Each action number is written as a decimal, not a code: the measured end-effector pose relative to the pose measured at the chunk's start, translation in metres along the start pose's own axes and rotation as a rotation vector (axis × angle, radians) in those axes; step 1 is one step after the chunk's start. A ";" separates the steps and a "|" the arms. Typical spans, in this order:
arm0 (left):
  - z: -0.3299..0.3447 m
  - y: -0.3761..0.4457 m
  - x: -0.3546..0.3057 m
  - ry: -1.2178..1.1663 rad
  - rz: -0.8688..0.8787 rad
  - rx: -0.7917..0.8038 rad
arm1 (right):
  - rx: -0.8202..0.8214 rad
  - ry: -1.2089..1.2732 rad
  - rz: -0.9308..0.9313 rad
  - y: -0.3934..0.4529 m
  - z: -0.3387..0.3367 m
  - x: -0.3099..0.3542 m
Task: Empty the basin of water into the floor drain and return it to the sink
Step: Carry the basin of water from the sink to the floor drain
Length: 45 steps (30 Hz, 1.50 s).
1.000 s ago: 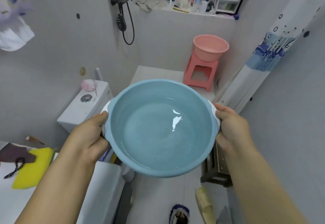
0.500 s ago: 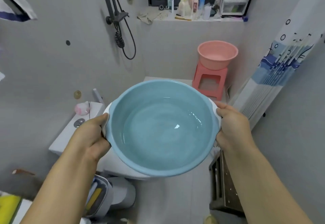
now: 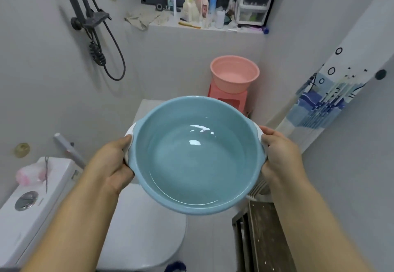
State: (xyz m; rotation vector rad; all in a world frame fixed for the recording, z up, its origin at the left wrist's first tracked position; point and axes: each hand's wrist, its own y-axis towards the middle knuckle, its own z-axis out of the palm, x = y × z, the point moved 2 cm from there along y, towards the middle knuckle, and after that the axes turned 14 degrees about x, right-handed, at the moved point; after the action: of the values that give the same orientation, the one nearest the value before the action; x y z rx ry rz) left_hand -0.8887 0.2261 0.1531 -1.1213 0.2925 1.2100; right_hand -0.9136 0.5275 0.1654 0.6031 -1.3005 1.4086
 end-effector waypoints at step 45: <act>0.109 0.393 -0.143 -0.260 0.099 -0.250 | 0.252 -0.088 0.132 0.470 0.180 0.095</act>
State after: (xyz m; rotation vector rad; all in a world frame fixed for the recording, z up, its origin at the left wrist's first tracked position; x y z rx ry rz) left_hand -1.3168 0.2015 0.0982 -1.1562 -0.0029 1.4934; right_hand -1.4217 0.4767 0.1231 0.7660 -1.2592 1.6870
